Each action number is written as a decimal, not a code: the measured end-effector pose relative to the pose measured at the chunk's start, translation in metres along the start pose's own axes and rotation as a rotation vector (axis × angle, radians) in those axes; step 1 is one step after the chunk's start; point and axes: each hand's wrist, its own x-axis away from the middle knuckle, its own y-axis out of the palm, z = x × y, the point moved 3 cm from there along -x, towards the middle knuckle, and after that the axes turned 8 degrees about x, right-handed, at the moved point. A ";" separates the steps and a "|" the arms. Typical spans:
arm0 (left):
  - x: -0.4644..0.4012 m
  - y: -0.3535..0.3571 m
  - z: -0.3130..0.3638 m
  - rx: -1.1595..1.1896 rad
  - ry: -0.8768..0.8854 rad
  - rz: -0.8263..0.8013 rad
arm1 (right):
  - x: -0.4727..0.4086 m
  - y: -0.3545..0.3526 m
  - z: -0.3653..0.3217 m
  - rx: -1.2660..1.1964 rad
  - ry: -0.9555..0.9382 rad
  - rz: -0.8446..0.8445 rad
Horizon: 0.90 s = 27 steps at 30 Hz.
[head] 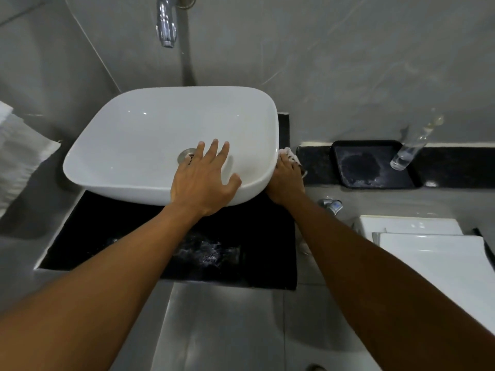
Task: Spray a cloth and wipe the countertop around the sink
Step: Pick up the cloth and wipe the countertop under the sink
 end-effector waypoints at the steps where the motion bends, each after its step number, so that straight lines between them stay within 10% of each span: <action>1: 0.001 -0.001 0.001 0.007 -0.002 -0.004 | 0.015 -0.002 -0.003 -0.024 -0.017 0.004; 8: 0.003 0.001 0.003 -0.013 -0.003 0.050 | 0.235 0.027 -0.056 -0.113 -0.163 0.066; 19: 0.002 0.000 -0.001 0.037 -0.018 0.095 | -0.001 -0.002 0.008 0.100 -0.037 -0.029; 27: 0.001 0.001 -0.002 0.027 0.001 0.139 | 0.178 0.025 -0.052 -0.066 -0.129 0.117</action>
